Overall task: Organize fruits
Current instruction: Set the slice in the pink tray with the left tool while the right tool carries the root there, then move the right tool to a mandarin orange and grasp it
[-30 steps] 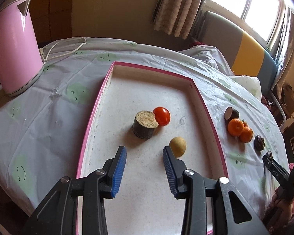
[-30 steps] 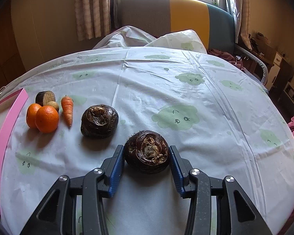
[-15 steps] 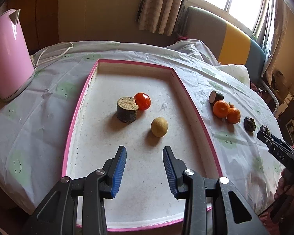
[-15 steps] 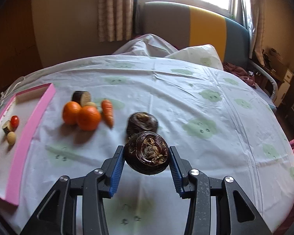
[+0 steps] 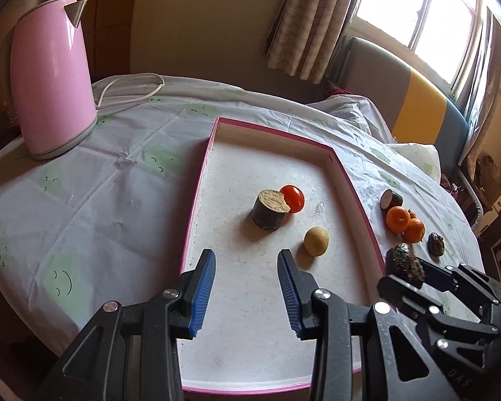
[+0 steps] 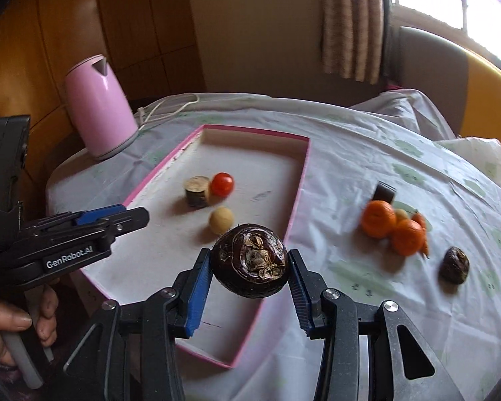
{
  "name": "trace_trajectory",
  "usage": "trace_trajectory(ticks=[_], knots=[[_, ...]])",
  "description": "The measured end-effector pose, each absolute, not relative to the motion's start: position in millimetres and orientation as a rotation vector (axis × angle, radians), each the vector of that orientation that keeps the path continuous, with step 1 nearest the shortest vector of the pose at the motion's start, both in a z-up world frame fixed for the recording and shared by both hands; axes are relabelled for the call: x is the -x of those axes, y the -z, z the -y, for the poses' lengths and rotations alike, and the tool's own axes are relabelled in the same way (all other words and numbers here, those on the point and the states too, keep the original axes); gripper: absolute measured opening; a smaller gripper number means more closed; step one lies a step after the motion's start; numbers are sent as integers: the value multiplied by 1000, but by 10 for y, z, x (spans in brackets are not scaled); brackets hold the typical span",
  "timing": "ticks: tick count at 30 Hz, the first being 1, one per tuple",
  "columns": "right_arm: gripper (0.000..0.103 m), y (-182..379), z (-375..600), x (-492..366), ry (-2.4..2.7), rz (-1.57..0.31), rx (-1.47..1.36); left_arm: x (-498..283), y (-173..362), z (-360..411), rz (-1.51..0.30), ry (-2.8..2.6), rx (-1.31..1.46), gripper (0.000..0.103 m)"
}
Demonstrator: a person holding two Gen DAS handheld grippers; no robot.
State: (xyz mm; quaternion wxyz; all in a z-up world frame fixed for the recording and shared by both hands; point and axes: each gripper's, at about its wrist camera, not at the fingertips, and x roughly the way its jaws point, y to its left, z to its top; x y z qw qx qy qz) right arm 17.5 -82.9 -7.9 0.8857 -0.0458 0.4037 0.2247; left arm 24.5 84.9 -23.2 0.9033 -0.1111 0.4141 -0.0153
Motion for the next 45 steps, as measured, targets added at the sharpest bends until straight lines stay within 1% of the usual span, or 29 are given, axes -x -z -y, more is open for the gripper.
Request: trace_trajectory(ticks=[9, 12, 13, 14, 15, 16, 26, 40, 42, 43, 44, 45], knots=[[46, 269, 611, -329, -454, -888, 138, -249, 262, -802, -871, 43, 224, 39], [48, 294, 605, -335, -444, -884, 136, -255, 267, -791, -876, 46, 223, 39], [53, 299, 610, -335, -441, -885, 135, -256, 266, -789, -875, 47, 222, 39], [62, 301, 615, -336, -436, -887, 132, -258, 267, -783, -875, 48, 220, 39], [66, 295, 624, -332, -433, -885, 123, -254, 266, -779, -876, 49, 219, 39], [68, 275, 639, -320, -436, -878, 111, -254, 267, -772, -877, 51, 218, 39], [68, 80, 1071, -207, -332, -809, -10, -249, 235, -611, -878, 92, 195, 39], [67, 316, 2222, -149, -30, -856, -157, -234, 190, -169, -881, 225, 118, 39], [60, 331, 2311, -159, -18, -855, -162, -231, 198, -103, -886, 242, 103, 39], [54, 342, 2330, -177, -16, -857, -158, -233, 204, -76, -889, 249, 98, 39], [50, 353, 2344, -195, -16, -858, -153, -229, 211, -49, -891, 257, 92, 39], [48, 365, 2348, -213, -17, -858, -147, -224, 216, -23, -892, 265, 84, 39]])
